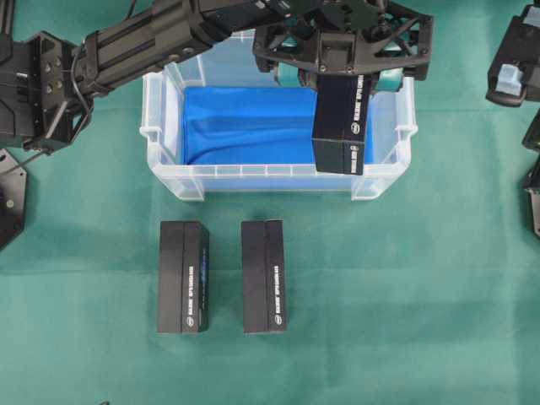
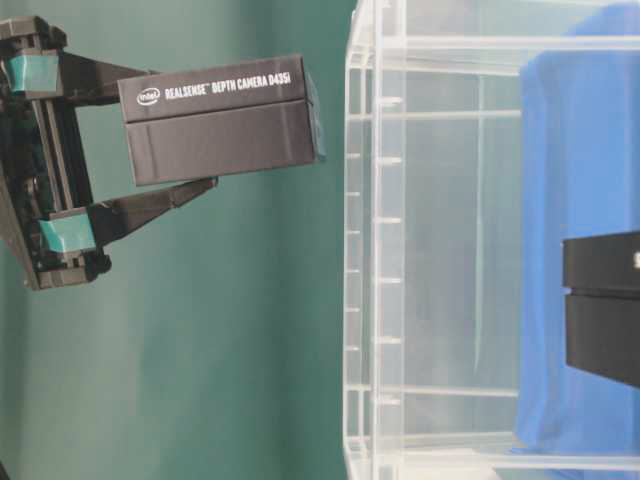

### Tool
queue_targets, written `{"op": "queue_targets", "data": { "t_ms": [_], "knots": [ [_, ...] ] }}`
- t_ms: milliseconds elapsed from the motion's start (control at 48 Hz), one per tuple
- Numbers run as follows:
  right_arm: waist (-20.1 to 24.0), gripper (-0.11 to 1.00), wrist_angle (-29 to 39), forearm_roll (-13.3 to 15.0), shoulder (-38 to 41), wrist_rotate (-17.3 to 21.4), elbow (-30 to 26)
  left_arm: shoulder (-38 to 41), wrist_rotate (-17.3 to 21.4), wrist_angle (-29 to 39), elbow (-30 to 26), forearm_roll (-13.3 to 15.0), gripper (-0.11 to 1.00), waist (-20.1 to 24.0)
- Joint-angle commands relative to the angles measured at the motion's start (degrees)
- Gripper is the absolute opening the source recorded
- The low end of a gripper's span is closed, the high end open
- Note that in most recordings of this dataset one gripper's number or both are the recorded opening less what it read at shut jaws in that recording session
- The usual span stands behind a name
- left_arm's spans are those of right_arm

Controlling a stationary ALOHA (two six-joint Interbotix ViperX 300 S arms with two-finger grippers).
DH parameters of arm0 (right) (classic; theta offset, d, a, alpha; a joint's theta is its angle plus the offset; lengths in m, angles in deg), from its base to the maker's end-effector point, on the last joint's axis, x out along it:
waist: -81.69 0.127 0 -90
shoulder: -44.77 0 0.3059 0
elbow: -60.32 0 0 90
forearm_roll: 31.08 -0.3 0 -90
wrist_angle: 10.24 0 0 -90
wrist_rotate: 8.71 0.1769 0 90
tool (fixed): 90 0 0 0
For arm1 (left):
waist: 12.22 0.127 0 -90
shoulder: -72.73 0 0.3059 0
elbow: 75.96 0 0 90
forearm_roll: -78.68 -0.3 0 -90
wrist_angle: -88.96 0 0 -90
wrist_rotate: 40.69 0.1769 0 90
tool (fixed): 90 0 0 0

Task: Take the box out of the case with the left arm.
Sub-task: 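Lift the right black box up out of the case with the left gripper, then carry the box forward and lower it onto the table right of the others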

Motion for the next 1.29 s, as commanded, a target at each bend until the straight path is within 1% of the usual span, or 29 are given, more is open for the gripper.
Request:
{"op": "queue_targets", "data": {
  "t_ms": [0,959,1126,1272],
  "knots": [
    [0.0,0.0,-0.18,0.18,-0.18,0.0,-0.53,-1.58,0.0,-0.26,-1.67,-0.18,0.6,0.09],
    [0.0,0.0,-0.18,0.18,-0.18,-0.09,-0.53,-1.58,-0.09,-0.26,-1.67,-0.18,0.6,0.09],
    [0.0,0.0,-0.18,0.18,-0.18,-0.18,-0.53,-1.49,-1.58,-0.26,-2.2,-0.18,0.6,-1.58],
    [0.0,0.0,-0.26,0.18,-0.18,-0.44,-0.53,-1.49,-4.22,-0.26,-2.37,-0.35,0.6,-3.87]
  ]
}}
